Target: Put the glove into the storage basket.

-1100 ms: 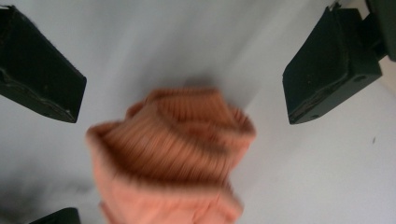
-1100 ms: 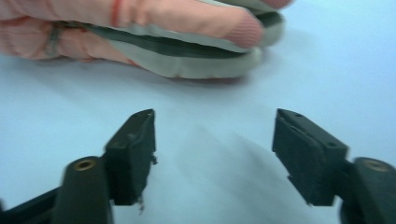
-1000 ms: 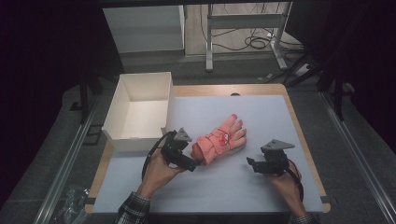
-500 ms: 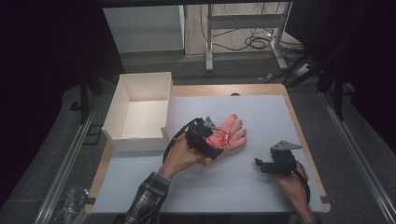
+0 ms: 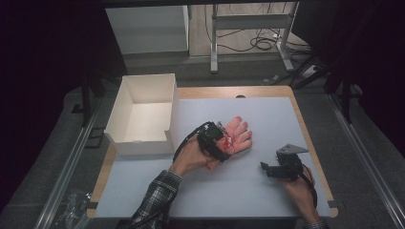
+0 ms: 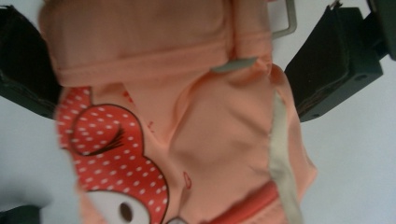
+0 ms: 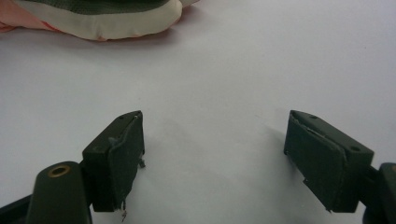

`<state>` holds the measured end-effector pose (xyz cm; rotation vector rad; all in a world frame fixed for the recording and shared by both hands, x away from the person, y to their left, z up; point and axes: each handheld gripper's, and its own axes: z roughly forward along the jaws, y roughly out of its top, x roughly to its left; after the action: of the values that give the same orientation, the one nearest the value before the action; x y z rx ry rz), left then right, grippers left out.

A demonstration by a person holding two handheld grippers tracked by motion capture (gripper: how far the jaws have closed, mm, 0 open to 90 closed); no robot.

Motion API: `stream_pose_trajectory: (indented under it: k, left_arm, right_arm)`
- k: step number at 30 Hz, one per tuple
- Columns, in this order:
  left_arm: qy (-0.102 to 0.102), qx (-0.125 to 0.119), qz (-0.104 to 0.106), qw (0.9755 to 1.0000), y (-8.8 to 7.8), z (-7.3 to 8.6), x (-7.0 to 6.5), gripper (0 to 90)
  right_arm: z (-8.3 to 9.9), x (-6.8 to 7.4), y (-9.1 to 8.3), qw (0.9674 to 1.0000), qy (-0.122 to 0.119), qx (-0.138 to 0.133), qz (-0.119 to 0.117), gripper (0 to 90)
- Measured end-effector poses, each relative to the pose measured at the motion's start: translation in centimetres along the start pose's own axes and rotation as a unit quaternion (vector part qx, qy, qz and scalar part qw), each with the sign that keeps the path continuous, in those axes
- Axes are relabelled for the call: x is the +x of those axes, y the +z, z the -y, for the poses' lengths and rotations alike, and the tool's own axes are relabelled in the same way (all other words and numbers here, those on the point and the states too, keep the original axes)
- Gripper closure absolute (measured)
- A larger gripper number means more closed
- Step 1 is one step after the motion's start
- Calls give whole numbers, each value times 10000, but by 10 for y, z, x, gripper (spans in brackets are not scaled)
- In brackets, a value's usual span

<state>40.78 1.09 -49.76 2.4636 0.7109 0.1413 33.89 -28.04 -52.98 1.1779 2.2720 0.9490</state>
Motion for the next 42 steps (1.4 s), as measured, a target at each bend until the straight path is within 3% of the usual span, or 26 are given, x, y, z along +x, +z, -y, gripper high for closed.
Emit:
stream_pose_trajectory:
  k: [4,7,12,15,21,25,31,42]
  left_arm:
    - [20,323,131,9994,13,3,1,0]
    - [-9,377,157,9992,15,4,1,12]
    - [26,621,-53,9980,20,6,-7,75]
    - [22,610,-122,9981,17,5,-9,171]
    - [-9,491,150,9987,10,8,-4,389]
    - [-3,380,157,9992,6,9,-5,428]
    - [65,414,119,9991,0,6,-7,456]
    - [-131,236,-88,9996,-26,-8,1,454]
  right_arm:
    - [0,0,0,10000,-5,-3,2,204]
    - [0,0,0,10000,-6,-5,2,204]
    - [0,0,0,10000,-7,-6,4,204]
    - [0,0,0,10000,-8,-5,5,203]
    - [1,0,0,10000,-1,-5,7,203]
    - [1,0,0,10000,-1,-7,6,204]
    - [1,0,0,10000,3,-9,4,204]
    - [1,1,0,10000,-7,-34,17,204]
